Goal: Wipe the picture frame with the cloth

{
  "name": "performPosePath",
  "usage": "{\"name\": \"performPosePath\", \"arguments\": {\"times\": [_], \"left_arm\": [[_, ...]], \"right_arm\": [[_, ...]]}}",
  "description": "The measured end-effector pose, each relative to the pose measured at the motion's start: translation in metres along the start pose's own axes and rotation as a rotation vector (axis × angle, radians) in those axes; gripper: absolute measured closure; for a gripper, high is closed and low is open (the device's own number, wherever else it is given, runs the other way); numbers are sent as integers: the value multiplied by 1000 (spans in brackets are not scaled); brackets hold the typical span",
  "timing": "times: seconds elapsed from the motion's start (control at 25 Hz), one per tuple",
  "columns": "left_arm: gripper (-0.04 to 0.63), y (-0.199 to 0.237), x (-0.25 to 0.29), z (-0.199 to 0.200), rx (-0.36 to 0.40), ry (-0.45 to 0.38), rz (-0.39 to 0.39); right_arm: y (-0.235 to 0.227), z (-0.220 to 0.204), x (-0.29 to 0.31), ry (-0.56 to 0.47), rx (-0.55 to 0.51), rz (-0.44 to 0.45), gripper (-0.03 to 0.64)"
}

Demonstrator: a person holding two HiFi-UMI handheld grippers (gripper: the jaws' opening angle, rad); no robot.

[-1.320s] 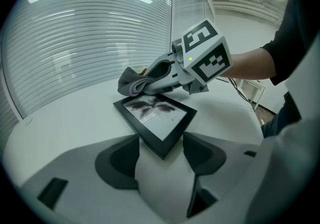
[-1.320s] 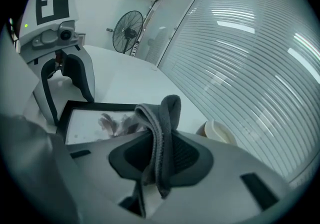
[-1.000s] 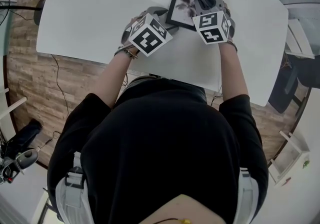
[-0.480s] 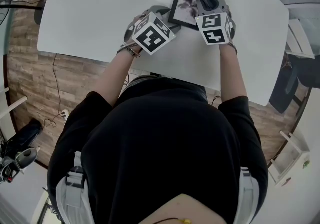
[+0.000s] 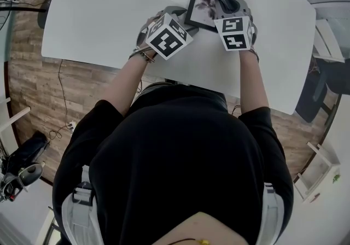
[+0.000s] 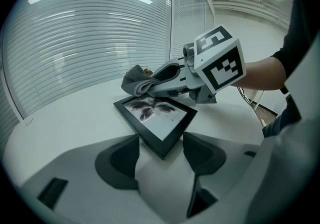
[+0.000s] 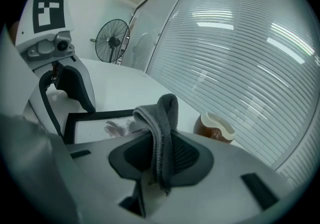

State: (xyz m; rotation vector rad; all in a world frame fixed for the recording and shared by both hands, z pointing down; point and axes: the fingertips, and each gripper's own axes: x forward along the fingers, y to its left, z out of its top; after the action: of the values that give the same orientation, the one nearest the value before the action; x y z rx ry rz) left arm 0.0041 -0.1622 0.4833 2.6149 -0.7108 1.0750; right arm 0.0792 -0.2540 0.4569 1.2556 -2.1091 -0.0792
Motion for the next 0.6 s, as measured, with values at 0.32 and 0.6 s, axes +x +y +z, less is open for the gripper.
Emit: {"name": "performPosePath", "arguments": {"times": [0.32, 0.6], "left_arm": [[308, 0, 0, 1, 2, -2, 1], [308, 0, 1, 2, 4, -2, 1]], "right_arm": [[5, -2, -8, 7, 13, 17, 520], [8, -4, -13, -2, 28, 12, 520]]}}
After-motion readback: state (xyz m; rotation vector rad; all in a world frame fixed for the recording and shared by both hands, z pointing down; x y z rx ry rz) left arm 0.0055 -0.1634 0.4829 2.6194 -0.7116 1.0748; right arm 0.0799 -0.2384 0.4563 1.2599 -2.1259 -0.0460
